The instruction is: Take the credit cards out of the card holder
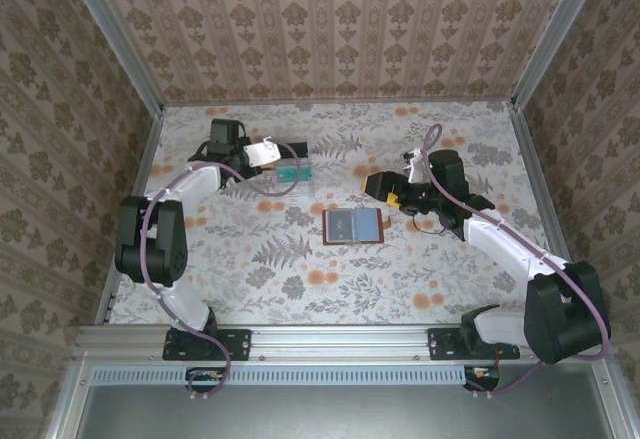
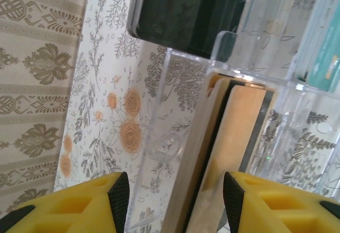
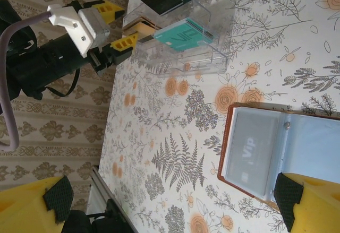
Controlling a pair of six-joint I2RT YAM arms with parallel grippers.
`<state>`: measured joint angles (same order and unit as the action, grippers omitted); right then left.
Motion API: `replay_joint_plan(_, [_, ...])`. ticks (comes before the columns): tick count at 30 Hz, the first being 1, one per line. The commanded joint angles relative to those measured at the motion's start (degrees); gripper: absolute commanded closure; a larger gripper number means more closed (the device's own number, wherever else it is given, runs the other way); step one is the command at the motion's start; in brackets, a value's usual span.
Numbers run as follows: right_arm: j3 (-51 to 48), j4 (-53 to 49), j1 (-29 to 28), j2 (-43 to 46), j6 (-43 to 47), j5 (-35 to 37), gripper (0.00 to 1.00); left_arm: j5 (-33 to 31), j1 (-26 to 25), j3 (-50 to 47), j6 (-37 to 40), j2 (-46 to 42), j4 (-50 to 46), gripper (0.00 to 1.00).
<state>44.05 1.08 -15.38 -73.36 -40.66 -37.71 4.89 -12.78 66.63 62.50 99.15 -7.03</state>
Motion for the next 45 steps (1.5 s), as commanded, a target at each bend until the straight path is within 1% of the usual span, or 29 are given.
replay_joint_plan(1, [0.9, 0.6, 0.1, -0.2, 0.2, -0.6, 0.00, -1.9, -0.1, 2.8, -1.6, 1.1, 1.6, 0.48])
replay_joint_plan(10, [1.7, 1.0, 0.2, -1.8, 0.2, -1.1, 0.00, 0.1, -0.2, 2.6, -1.3, 0.3, -0.3, 0.47])
replay_joint_plan(15, [1.9, 1.2, 0.1, -2.4, 0.4, -1.3, 0.00, 2.3, -0.2, 0.9, -1.5, -2.5, -1.8, 0.41])
replay_joint_plan(19, [2.7, -0.5, 0.2, -2.7, 1.2, -0.4, 0.00, 3.2, -0.2, -1.0, -5.8, -6.1, -1.9, 0.39])
replay_joint_plan(22, [3.6, -4.2, -0.2, -2.3, 2.9, 3.2, 0.00, 2.5, -0.2, -2.0, -13.1, -9.6, -1.7, 0.36])
replay_joint_plan(23, [4.5, -7.1, -0.5, -2.0, 3.8, 5.9, 0.00, 2.7, -0.2, -2.3, -15.7, -10.9, -2.2, 0.34])
replay_joint_plan(25, [6.0, -11.6, -1.1, -2.0, 5.9, 8.8, 0.00, 2.7, -0.4, -3.1, -22.0, -13.9, -2.6, 0.26])
replay_joint_plan(27, [7.5, -15.5, -2.0, -2.2, 7.8, 11.9, 0.00, 2.3, -0.4, -4.0, -28.3, -17.1, -3.1, 0.00])
replay_joint_plan(30, [8.8, -19.1, -3.5, -2.5, 11.3, 15.4, 0.00, -0.2, -0.4, -5.6, -37.4, -21.9, -3.5, 0.00])
replay_joint_plan(33, [9.0, -20.6, -4.9, -2.1, 11.9, 19.1, 0.00, -2.1, -0.1, -7.0, -44.8, -25.9, -4.2, 0.00])
replay_joint_plan(34, [8.9, -20.7, -5.2, -1.9, 11.8, 20.0, 0.00, -2.5, 0.2, -7.0, -48.6, -27.1, -4.9, 0.00])
replay_joint_plan(36, [8.7, -20.7, -6.2, -1.3, 11.7, 22.2, 0.00, -4.2, 1.0, -6.1, -56.5, -28.6, -8.0, 0.00])
replay_joint_plan(38, [8.3, -19.6, -7.4, -0.6, 12.7, 23.3, 0.00, -6.1, 2.0, -3.3, -64.3, -29.0, -13.7, 0.00])
replay_joint_plan(39, [7.9, -19.0, -8.0, 0.1, 12.8, 24.5, 0.00, -5.8, 2.5, -1.9, -66.2, -28.7, -16.4, 0.00])
replay_joint_plan(41, [7.4, -18.9, -9.0, 1.2, 12.5, 27.0, 0.00, -3.4, 3.3, -0.8, -67.2, -28.6, -20.0, 0.00])
replay_joint_plan(42, [7.5, -19.7, -9.1, 1.5, 11.5, 29.0, 0.00, -2.4, 3.3, -1.5, -68.0, -29.0, -19.8, 0.00])
replay_joint_plan(45, [7.4, -20.3, -9.2, 1.6, 10.8, 29.3, 0.00, 1.1, 3.4, -5.4, -72.0, -31.5, -17.0, 0.00])
